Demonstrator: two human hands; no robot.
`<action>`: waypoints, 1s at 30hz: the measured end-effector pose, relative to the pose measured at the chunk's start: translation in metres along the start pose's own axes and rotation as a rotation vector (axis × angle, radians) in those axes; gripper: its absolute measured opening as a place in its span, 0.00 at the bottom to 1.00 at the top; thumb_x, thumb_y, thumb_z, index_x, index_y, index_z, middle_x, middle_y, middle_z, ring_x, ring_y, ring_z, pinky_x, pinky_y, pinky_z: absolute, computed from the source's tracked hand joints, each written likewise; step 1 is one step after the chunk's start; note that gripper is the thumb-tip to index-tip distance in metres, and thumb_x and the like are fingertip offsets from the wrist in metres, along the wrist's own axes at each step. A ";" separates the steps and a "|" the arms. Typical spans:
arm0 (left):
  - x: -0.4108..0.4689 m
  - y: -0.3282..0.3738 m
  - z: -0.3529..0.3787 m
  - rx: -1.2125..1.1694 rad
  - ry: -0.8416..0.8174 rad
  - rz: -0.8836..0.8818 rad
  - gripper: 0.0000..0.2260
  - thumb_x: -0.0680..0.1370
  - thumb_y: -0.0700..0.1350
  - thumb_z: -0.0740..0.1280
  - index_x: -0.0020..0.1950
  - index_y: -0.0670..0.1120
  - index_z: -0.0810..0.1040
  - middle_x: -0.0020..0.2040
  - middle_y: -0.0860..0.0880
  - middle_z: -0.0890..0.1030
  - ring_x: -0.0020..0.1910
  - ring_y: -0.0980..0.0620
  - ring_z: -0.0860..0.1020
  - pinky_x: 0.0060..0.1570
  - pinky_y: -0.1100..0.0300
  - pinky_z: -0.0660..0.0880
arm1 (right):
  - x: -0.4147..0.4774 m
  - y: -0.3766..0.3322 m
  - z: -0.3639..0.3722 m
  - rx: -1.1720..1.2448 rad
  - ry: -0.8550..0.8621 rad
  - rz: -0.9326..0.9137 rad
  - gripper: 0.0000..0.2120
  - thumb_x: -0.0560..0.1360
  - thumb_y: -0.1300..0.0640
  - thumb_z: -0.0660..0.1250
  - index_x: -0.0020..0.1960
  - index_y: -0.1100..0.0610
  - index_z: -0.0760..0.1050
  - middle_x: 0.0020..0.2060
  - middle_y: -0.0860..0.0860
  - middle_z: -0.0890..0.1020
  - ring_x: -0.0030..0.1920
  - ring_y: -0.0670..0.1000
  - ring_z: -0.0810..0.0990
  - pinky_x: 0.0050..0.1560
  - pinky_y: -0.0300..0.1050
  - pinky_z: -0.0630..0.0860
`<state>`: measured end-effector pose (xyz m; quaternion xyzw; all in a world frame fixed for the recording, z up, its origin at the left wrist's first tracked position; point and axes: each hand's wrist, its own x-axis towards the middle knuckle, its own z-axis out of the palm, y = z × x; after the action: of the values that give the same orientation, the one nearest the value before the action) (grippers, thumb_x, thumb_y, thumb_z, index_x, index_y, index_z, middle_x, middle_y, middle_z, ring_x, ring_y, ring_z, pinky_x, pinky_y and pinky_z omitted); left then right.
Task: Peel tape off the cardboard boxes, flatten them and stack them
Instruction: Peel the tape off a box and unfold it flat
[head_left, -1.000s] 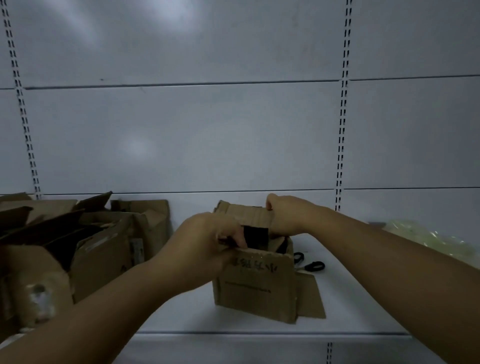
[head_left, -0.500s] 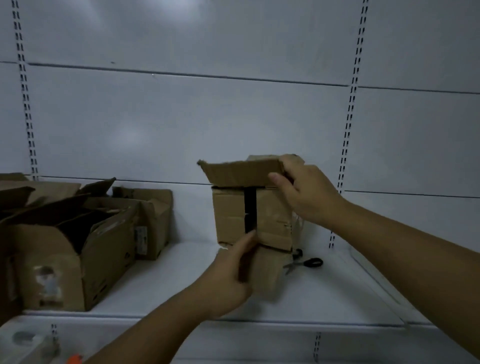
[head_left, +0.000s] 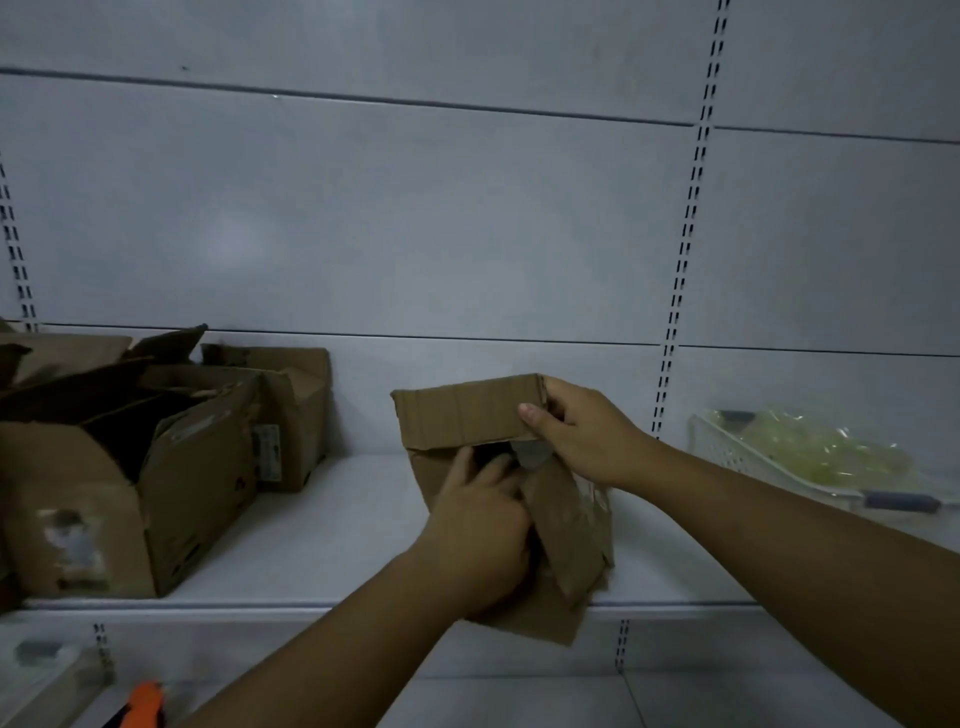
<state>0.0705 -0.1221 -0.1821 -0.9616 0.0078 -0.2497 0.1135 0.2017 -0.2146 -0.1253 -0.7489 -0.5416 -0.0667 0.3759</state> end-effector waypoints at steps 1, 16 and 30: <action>0.001 -0.002 -0.002 0.120 -0.080 -0.085 0.19 0.76 0.52 0.57 0.64 0.51 0.75 0.63 0.51 0.76 0.67 0.47 0.66 0.69 0.48 0.50 | 0.001 0.000 0.003 -0.011 -0.012 0.006 0.17 0.77 0.41 0.57 0.62 0.47 0.73 0.55 0.46 0.81 0.56 0.48 0.79 0.59 0.56 0.75; -0.068 -0.077 -0.055 -0.445 -0.548 -0.446 0.12 0.78 0.51 0.64 0.35 0.51 0.79 0.34 0.54 0.80 0.31 0.61 0.76 0.34 0.73 0.69 | -0.027 0.019 0.087 -0.390 -0.667 0.007 0.30 0.76 0.34 0.39 0.67 0.48 0.66 0.68 0.49 0.65 0.71 0.50 0.60 0.69 0.68 0.49; -0.009 -0.104 0.037 -0.390 -0.454 -0.699 0.21 0.77 0.58 0.58 0.68 0.52 0.70 0.69 0.47 0.70 0.65 0.45 0.70 0.64 0.51 0.67 | -0.044 0.018 0.099 -0.243 -0.608 -0.223 0.19 0.81 0.44 0.51 0.72 0.41 0.64 0.77 0.45 0.54 0.76 0.45 0.46 0.72 0.55 0.40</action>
<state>0.0762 -0.0123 -0.1951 -0.9402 -0.2954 -0.0499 -0.1618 0.1691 -0.1878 -0.2265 -0.7099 -0.6956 0.0546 0.0957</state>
